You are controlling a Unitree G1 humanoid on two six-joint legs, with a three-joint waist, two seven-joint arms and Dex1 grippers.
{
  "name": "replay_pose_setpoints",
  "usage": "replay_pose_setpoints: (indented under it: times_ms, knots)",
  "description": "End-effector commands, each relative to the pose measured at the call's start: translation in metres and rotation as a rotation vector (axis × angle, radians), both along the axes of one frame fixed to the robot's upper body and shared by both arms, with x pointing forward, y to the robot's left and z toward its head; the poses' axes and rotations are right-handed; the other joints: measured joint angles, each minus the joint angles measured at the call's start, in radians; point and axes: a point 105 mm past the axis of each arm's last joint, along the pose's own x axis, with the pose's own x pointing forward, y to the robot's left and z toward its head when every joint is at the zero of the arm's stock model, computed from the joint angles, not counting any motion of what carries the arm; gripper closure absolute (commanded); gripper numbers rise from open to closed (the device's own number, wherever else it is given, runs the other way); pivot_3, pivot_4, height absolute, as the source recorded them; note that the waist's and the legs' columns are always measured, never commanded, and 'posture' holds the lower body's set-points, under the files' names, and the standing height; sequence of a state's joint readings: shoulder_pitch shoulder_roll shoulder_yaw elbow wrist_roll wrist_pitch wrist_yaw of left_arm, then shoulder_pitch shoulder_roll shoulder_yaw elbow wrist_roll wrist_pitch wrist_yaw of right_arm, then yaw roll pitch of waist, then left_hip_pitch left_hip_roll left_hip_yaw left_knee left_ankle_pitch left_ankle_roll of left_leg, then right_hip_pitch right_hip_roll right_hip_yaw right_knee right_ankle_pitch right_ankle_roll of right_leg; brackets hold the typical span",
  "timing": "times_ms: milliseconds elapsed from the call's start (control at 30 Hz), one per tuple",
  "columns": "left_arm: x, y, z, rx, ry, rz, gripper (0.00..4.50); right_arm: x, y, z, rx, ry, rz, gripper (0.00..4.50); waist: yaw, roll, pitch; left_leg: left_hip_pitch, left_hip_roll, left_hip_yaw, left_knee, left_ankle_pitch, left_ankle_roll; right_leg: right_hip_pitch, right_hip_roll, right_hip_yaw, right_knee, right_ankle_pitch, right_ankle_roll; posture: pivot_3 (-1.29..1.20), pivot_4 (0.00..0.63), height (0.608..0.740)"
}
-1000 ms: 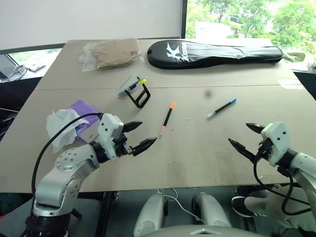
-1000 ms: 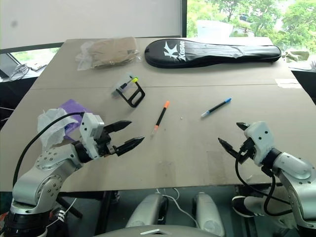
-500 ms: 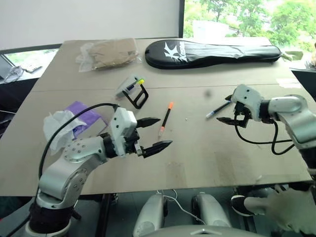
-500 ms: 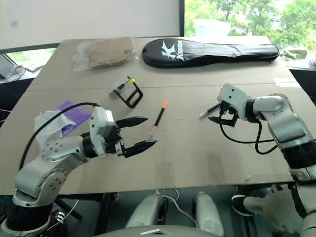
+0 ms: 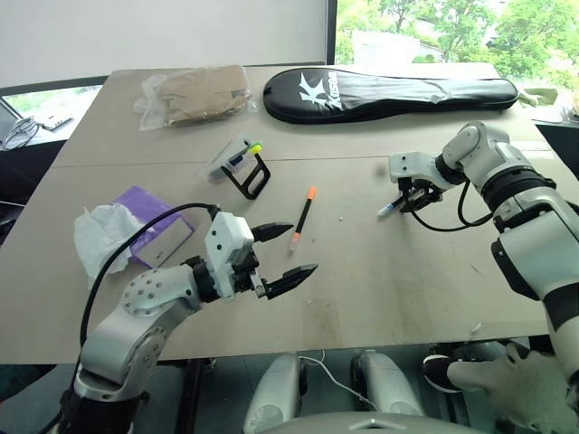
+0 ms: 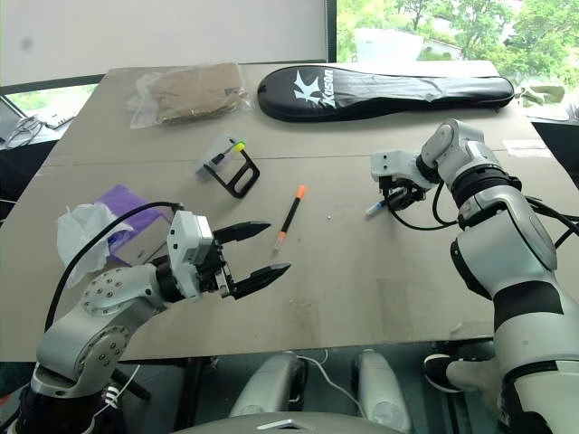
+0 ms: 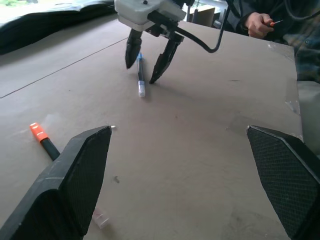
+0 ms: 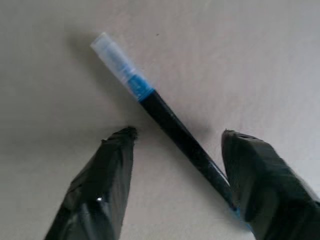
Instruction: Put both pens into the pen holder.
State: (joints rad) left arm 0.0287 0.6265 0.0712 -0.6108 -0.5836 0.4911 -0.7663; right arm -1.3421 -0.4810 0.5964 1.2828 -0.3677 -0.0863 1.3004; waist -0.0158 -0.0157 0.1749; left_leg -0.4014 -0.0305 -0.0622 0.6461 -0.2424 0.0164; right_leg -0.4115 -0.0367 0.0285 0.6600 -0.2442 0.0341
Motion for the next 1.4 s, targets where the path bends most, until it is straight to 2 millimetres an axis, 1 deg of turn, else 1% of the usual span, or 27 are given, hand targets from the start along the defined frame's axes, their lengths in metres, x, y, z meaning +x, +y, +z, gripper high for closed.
replay_pose_setpoints:
  times_ms: [33,67,100,133,233,300,333,400,467,533,600,667,800,867,967,1100,1133,1233,1267,1300,1333,1400]
  knots:
    - [-0.002,-0.001,0.012,-0.04,-0.069,0.029,0.0,-0.003,-0.014,-0.006,-0.033,0.042,-0.073,3.28,0.004,0.0,0.0,0.0,0.0,-0.001,0.001,0.0,0.0,0.0,0.0,0.0,0.0,0.0,0.0,0.0,0.15,0.74]
    - [-0.001,-0.001,0.012,-0.051,-0.068,0.038,0.0,-0.003,-0.015,-0.006,-0.022,0.048,-0.085,3.92,0.004,0.0,0.0,0.0,0.0,-0.001,0.001,0.0,0.0,0.001,0.0,0.0,0.001,0.0,0.0,0.0,0.15,0.74]
    - [0.0,-0.002,0.013,-0.059,-0.069,0.041,0.0,-0.002,-0.016,-0.006,-0.001,0.045,-0.105,4.34,0.003,0.0,0.0,0.0,0.0,-0.001,0.002,0.0,0.0,0.001,-0.001,0.0,0.001,0.0,0.0,0.0,0.15,0.74]
    - [0.002,-0.003,0.013,-0.058,-0.073,0.04,0.0,-0.001,-0.015,-0.005,0.044,0.033,-0.129,4.43,0.004,0.0,0.0,0.001,-0.001,-0.001,0.002,0.0,0.0,0.002,-0.001,0.0,0.002,0.001,-0.001,0.0,0.15,0.74]
    - [0.012,-0.002,0.011,-0.046,-0.068,0.071,0.0,0.004,-0.008,0.004,0.209,0.014,-0.209,4.43,0.003,0.0,0.0,0.002,-0.001,-0.002,0.003,0.0,0.0,0.002,0.0,0.0,0.003,0.001,-0.002,0.0,0.15,0.74]
    - [0.021,-0.005,0.017,-0.123,-0.032,0.084,0.0,-0.001,-0.003,0.014,0.349,0.078,-0.216,4.43,0.003,0.0,0.0,0.002,0.0,-0.002,0.003,0.001,-0.001,0.002,0.001,-0.001,0.004,0.002,-0.003,0.0,0.15,0.74]
    - [0.025,-0.007,0.02,-0.15,-0.009,0.088,0.0,-0.003,0.002,0.022,0.436,0.114,-0.225,4.43,0.003,0.001,0.0,0.002,0.0,-0.002,0.003,0.001,-0.001,0.002,0.001,-0.001,0.004,0.002,-0.003,0.0,0.15,0.74]
    - [0.03,-0.014,0.026,-0.222,0.062,0.064,0.0,-0.011,0.019,0.044,0.644,0.184,-0.221,4.43,0.0,0.0,0.0,0.001,0.0,-0.002,0.003,0.001,-0.001,0.002,0.001,-0.002,0.003,0.002,-0.002,0.0,0.15,0.74]
    - [0.033,-0.019,0.032,-0.268,0.118,0.034,0.0,-0.026,0.034,0.062,0.811,0.221,-0.22,4.43,-0.005,0.001,0.0,0.001,0.001,-0.001,0.003,0.0,0.001,0.002,0.001,-0.001,0.003,0.002,-0.002,0.0,0.15,0.74]
    - [0.032,-0.025,0.034,-0.284,0.178,-0.025,0.0,-0.05,0.049,0.077,0.975,0.257,-0.243,4.43,-0.004,0.001,0.0,-0.002,0.001,-0.002,0.003,-0.001,0.003,-0.001,0.001,0.0,0.003,0.002,-0.002,0.0,0.15,0.74]
    - [0.031,-0.03,0.034,-0.289,0.227,-0.072,0.0,-0.075,0.062,0.088,1.113,0.289,-0.271,4.43,-0.005,0.003,-0.001,-0.006,0.002,-0.005,0.003,-0.001,0.002,-0.005,0.002,-0.001,0.004,0.002,-0.002,0.0,0.15,0.74]
    - [0.031,-0.033,0.034,-0.282,0.25,-0.098,0.0,-0.09,0.07,0.092,1.191,0.298,-0.302,4.43,-0.003,0.003,-0.001,-0.014,0.001,-0.006,0.006,0.001,-0.001,-0.013,0.002,-0.002,0.005,0.002,-0.002,0.0,0.15,0.74]
    - [0.036,-0.035,0.031,-0.235,0.253,-0.118,0.0,-0.111,0.085,0.092,1.271,0.298,-0.343,4.43,0.002,0.003,-0.001,-0.014,0.0,-0.005,0.007,0.001,-0.001,-0.013,0.001,-0.002,0.008,0.002,-0.002,0.0,0.15,0.74]
    - [0.044,-0.035,0.031,-0.221,0.24,-0.109,0.0,-0.119,0.093,0.094,1.314,0.313,-0.345,4.43,0.005,0.003,-0.001,-0.012,-0.001,-0.005,0.008,0.001,-0.001,-0.011,0.001,-0.003,0.008,0.002,-0.002,0.0,0.15,0.74]
    - [0.051,-0.037,0.038,-0.242,0.235,-0.117,0.0,-0.128,0.102,0.09,1.318,0.3,-0.336,4.43,0.004,0.003,-0.001,-0.011,-0.001,-0.005,0.009,0.001,0.0,-0.011,0.001,-0.005,0.011,0.002,-0.002,0.0,0.15,0.74]
    - [0.051,-0.042,0.044,-0.256,0.237,-0.147,0.0,-0.134,0.106,0.089,1.314,0.295,-0.319,4.43,-0.001,0.003,-0.001,-0.011,-0.001,-0.005,0.009,0.002,-0.002,-0.011,0.001,-0.006,0.012,0.002,-0.002,0.0,0.15,0.74]
    - [0.05,-0.044,0.045,-0.261,0.238,-0.155,0.5,-0.135,0.107,0.089,1.314,0.294,-0.314,4.5,-0.003,0.003,-0.001,-0.011,-0.001,-0.004,0.009,0.002,-0.002,-0.011,0.001,-0.005,0.012,0.002,-0.002,0.0,0.15,0.74]
    - [0.048,-0.047,0.047,-0.266,0.237,-0.166,1.73,-0.139,0.11,0.09,1.312,0.3,-0.291,4.5,-0.005,0.003,-0.001,-0.011,-0.001,-0.004,0.009,0.002,-0.002,-0.012,0.002,-0.004,0.012,0.002,-0.002,0.0,0.15,0.74]
    - [0.047,-0.048,0.047,-0.268,0.237,-0.17,2.29,-0.141,0.112,0.089,1.311,0.306,-0.281,4.5,-0.004,0.003,-0.001,-0.011,-0.001,-0.004,0.009,0.002,-0.002,-0.012,0.002,-0.005,0.012,0.002,-0.002,0.0,0.15,0.74]
    - [0.046,-0.049,0.048,-0.269,0.236,-0.171,2.7,-0.143,0.115,0.088,1.306,0.314,-0.272,4.5,-0.003,0.003,-0.001,-0.011,-0.001,-0.004,0.009,0.002,-0.002,-0.012,0.001,-0.005,0.012,0.002,-0.002,0.0,0.15,0.74]
    - [0.046,-0.049,0.049,-0.272,0.234,-0.172,3.26,-0.145,0.117,0.087,1.299,0.321,-0.261,4.5,-0.003,0.003,-0.001,-0.011,-0.001,-0.004,0.009,0.002,-0.002,-0.012,0.001,-0.005,0.012,0.002,-0.002,0.0,0.15,0.74]
    - [0.045,-0.049,0.05,-0.274,0.233,-0.171,4.16,-0.148,0.121,0.085,1.295,0.334,-0.245,4.5,-0.003,0.003,-0.001,-0.011,-0.001,-0.004,0.009,0.002,-0.002,-0.011,0.001,-0.005,0.012,0.002,-0.002,0.0,0.15,0.74]
